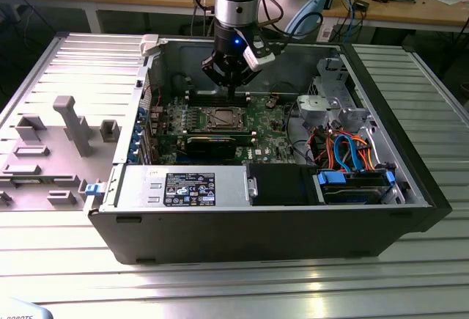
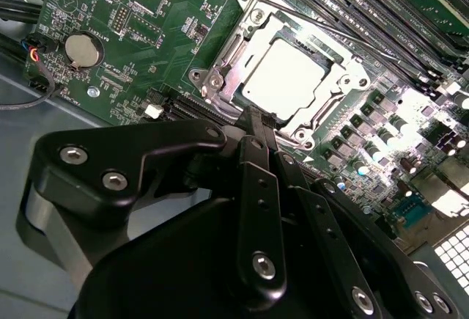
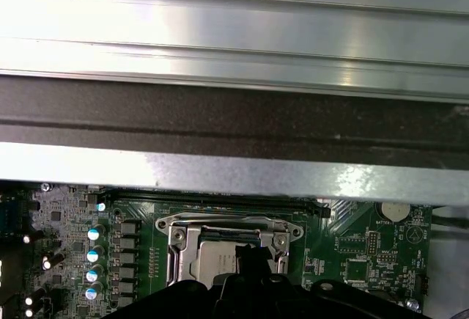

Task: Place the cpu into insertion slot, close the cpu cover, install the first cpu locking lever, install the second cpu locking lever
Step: 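Install the second cpu locking lever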

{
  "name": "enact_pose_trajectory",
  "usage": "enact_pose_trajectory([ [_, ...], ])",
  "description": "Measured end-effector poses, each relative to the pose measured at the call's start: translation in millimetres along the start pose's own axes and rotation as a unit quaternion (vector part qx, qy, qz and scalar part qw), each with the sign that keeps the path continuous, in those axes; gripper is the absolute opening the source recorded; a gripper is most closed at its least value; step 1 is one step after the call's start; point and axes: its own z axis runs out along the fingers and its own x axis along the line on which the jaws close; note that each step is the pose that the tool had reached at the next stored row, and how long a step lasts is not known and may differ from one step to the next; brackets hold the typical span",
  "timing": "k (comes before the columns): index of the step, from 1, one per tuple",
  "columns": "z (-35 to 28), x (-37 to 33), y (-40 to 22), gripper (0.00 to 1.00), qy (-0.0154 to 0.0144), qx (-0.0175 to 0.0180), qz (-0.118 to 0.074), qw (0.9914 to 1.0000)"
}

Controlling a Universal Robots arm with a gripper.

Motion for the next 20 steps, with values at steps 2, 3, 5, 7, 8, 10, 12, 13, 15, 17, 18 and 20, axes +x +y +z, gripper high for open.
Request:
enact_pose_trajectory([
  [2,0.0,0.0,0.0,0.11,0.0000,0.0000,0.000,1.00000],
  [3,0.0,0.0,0.0,0.11,0.0000,0.0000,0.000,1.00000],
  [5,0.0,0.0,0.0,0.11,0.0000,0.0000,0.000,1.00000],
  [7,0.1,0.0,-0.1,0.11,0.0000,-0.0001,0.000,1.00000],
  [8,0.2,-0.1,-0.3,0.11,-0.0001,-0.0002,0.000,1.00000],
  [10,0.3,0.1,-3.1,0.11,0.0001,-0.0001,0.000,1.00000],
  [12,0.4,0.5,-7.4,0.11,0.0001,0.0000,0.000,1.00000],
  [13,0.7,0.7,-10.9,0.11,0.0002,0.0000,0.000,1.00000],
  [15,1.1,1.0,-16.9,0.11,0.0002,0.0000,0.000,1.00000],
  [17,1.3,1.3,-21.5,0.11,0.0003,-0.0001,0.000,1.00000],
  [18,1.3,1.5,-23.7,0.11,0.0003,0.0000,0.000,1.00000],
  [20,0.2,1.6,-25.9,0.11,0.0004,0.0001,0.000,1.00000],
])
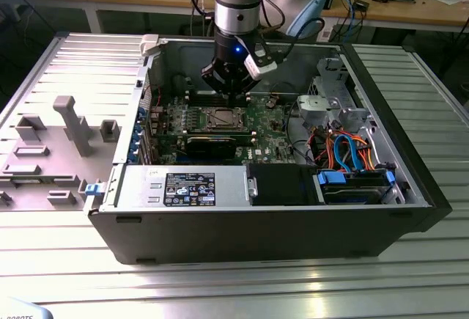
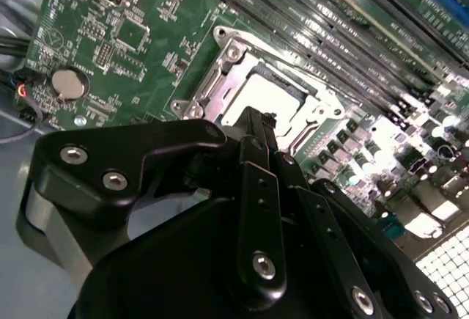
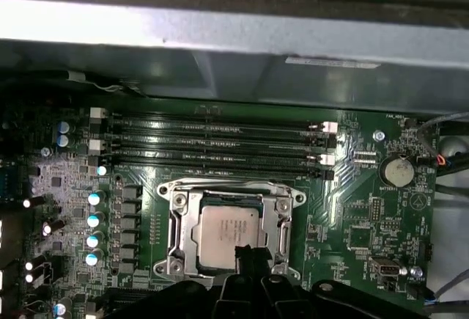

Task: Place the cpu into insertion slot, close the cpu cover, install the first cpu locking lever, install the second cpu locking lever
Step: 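Install the second cpu locking lever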

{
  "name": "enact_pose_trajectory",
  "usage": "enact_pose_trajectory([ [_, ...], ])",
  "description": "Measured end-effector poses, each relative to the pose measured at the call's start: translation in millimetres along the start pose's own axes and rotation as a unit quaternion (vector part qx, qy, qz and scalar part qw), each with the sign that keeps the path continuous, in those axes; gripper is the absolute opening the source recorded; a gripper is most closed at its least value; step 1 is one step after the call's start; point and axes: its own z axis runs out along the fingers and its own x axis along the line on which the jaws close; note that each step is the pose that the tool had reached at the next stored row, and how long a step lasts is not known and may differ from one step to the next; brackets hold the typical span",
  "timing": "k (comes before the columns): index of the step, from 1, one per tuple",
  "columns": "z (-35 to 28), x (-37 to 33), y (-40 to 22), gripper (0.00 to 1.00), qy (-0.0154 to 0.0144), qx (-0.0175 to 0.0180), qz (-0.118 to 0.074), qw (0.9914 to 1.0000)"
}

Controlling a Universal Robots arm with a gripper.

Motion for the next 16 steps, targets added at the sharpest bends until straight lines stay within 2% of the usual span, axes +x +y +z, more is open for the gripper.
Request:
enact_pose_trajectory([
  [2,-3.8,0.7,-0.7,0.11,0.0000,-0.0001,0.000,1.00000],
  [4,-4.4,1.8,-2.2,0.11,-0.0001,-0.0002,0.000,1.00000],
  [6,-4.2,2.5,-10.9,0.11,-0.0003,-0.0042,0.000,0.99999],
  [8,-3.9,2.9,-17.1,0.11,-0.0005,-0.0072,0.000,0.99997],
  [9,-3.8,3.1,-20.6,0.11,-0.0007,-0.0122,0.000,0.99993],
  [10,-3.7,3.2,-22.0,0.11,-0.0013,-0.0224,0.001,0.99975],
  [11,-3.7,3.2,-23.1,0.11,-0.0015,-0.0294,0.001,0.99957],
  [12,-3.8,3.4,-24.6,0.11,-0.0012,-0.0324,0.001,0.99947],
  [16,-4.2,4.0,-36.0,0.11,0.0044,-0.0332,0.004,0.99943],
])
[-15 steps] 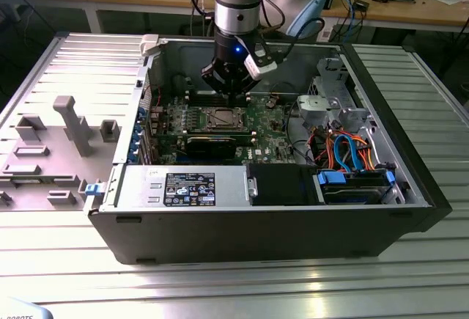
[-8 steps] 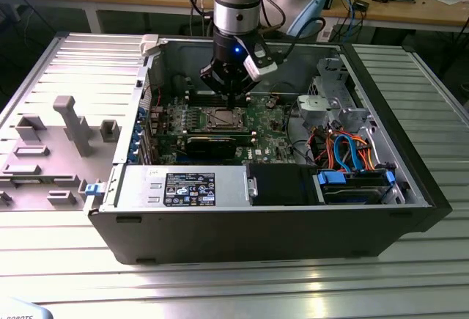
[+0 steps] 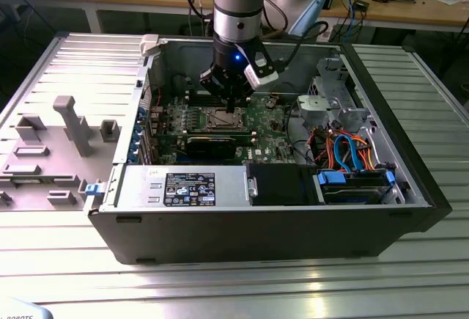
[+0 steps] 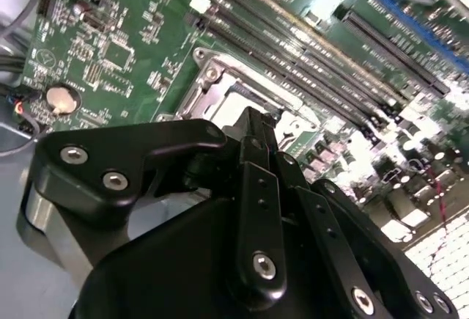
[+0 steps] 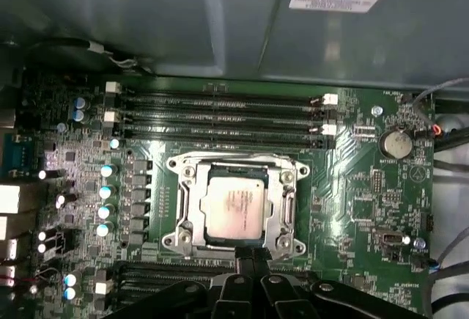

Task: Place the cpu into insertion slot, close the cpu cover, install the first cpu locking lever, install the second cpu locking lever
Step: 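Install the second cpu locking lever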

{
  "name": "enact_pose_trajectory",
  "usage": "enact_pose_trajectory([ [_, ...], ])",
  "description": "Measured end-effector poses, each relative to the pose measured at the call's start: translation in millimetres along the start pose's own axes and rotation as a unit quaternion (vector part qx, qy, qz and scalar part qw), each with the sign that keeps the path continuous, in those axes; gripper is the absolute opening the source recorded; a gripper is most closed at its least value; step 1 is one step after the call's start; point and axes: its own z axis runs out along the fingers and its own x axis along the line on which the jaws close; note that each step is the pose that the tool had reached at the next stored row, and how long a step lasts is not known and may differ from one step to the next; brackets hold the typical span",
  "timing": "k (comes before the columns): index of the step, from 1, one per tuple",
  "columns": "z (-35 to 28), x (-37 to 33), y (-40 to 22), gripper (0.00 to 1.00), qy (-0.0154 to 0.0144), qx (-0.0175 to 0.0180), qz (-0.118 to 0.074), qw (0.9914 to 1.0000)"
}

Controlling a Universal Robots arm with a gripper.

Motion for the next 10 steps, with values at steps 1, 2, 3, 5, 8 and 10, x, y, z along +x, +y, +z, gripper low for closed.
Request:
enact_pose_trajectory([
  [1,-0.3,0.2,-3.1,0.11,0.0014,0.0000,0.001,1.00000],
  [2,-0.5,0.4,-7.5,0.11,0.0032,-0.0001,0.003,0.99999],
  [3,-0.6,0.6,-10.7,0.11,0.0045,-0.0002,0.005,0.99998],
  [5,-0.8,0.9,-17.1,0.11,0.0058,-0.0004,0.006,0.99996],
  [8,-0.3,8.9,-19.2,0.11,0.0058,-0.0022,0.006,0.99996],
  [10,0.0,15.0,-19.5,0.11,0.0058,-0.0038,0.006,0.99996],
])
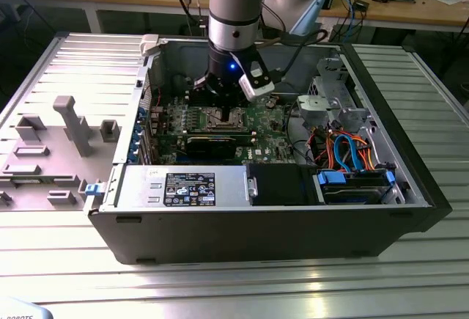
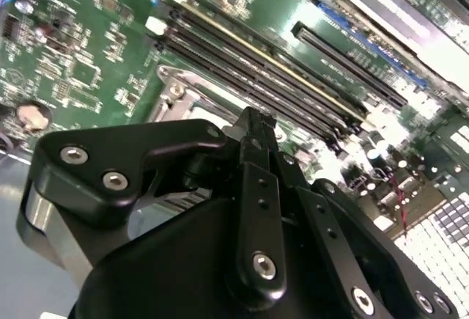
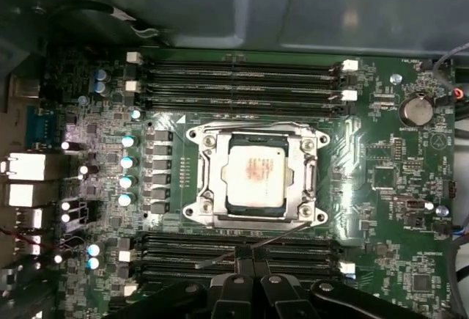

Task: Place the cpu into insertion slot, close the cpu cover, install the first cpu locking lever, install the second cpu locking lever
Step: 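Install the second cpu locking lever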

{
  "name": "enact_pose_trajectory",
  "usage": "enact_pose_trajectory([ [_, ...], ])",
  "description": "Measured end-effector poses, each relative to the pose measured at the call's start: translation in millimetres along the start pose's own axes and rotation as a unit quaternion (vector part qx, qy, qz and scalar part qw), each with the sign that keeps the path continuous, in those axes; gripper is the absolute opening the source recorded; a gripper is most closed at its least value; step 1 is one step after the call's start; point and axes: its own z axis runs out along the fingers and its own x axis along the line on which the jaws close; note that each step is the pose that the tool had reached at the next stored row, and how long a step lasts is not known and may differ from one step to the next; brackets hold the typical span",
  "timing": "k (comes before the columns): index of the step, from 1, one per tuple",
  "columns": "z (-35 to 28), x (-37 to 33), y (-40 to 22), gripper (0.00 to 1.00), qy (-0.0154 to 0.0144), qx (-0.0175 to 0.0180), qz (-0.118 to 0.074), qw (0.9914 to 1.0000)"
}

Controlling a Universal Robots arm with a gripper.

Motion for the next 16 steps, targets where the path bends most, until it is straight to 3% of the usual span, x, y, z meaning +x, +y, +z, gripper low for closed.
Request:
enact_pose_trajectory([
  [16,0.0,0.3,-3.0,0.11,-0.0002,-0.0022,0.000,1.00000],
])
